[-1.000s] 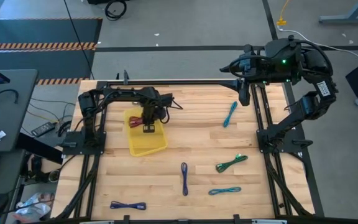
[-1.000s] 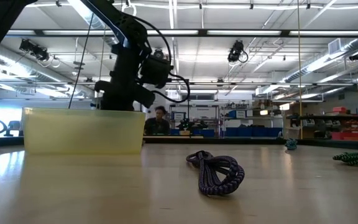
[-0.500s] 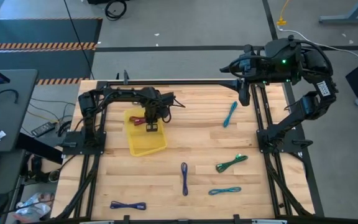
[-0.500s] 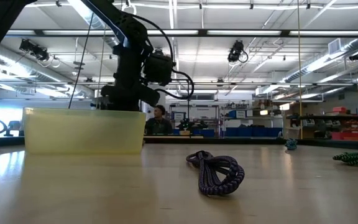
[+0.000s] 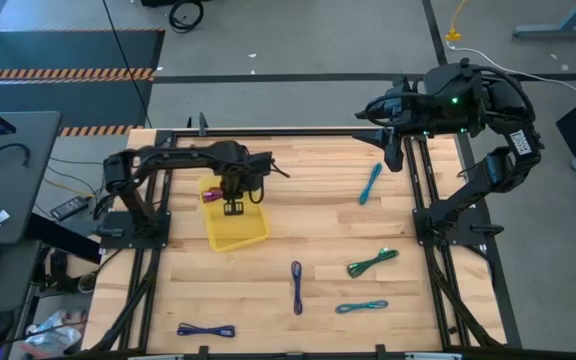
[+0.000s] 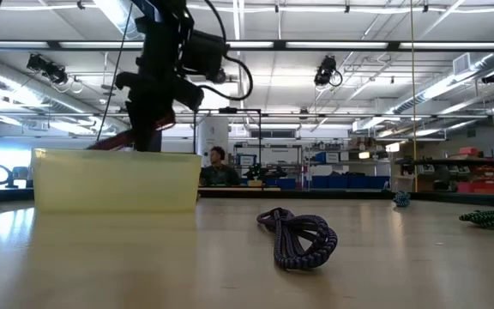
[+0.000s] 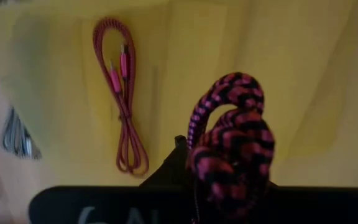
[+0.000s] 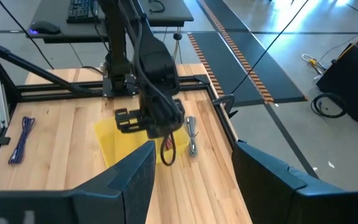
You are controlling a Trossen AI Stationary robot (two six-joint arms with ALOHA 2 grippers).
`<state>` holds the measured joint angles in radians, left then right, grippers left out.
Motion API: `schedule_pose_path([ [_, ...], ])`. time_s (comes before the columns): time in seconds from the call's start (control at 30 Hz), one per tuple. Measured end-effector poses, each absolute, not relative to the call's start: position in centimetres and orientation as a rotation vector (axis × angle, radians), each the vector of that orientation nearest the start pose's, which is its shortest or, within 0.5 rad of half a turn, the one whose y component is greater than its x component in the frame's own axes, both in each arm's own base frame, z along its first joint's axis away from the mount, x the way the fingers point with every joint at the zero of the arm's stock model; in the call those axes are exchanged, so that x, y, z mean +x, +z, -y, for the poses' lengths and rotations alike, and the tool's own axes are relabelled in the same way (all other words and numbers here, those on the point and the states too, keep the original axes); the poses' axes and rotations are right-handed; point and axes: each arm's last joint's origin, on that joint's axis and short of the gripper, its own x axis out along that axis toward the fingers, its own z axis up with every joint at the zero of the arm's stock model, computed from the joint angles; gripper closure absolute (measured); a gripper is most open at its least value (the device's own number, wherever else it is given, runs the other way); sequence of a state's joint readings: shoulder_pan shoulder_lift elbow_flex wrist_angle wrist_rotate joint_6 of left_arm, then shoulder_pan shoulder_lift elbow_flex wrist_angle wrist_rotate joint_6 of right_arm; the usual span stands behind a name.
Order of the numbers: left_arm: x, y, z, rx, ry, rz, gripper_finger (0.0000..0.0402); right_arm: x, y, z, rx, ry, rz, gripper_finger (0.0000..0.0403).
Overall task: Pick and place USB-C Cables
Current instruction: Put the pink charger cable into the yellow bin
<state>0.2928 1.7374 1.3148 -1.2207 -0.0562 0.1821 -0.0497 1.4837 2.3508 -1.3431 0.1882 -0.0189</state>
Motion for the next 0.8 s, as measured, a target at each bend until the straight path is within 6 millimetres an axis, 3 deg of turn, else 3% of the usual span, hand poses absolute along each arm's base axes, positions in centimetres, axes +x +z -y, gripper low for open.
schedule_pose_path([
  [0.27, 28.5, 22.8, -8.2, -0.074, 0.122, -1.692, 0.0383, 19.5, 54.8, 1.5, -0.051, -0.229, -0.478, 0.0186],
  [0.57, 28.4, 22.9, -6.1, -0.095, 0.065, -1.75, 0.0383, 19.5, 54.8, 1.5, -0.051, -0.229, -0.477, 0.0186],
  [0.67, 27.7, 23.9, -4.8, -0.102, 0.069, -1.76, 0.0383, 19.5, 54.8, 1.5, -0.051, -0.229, -0.477, 0.0186],
  [0.8, 25.8, 27.4, -3.4, -0.133, 0.15, -1.616, 0.0383, 19.5, 54.8, 1.5, -0.052, -0.229, -0.475, 0.0186],
])
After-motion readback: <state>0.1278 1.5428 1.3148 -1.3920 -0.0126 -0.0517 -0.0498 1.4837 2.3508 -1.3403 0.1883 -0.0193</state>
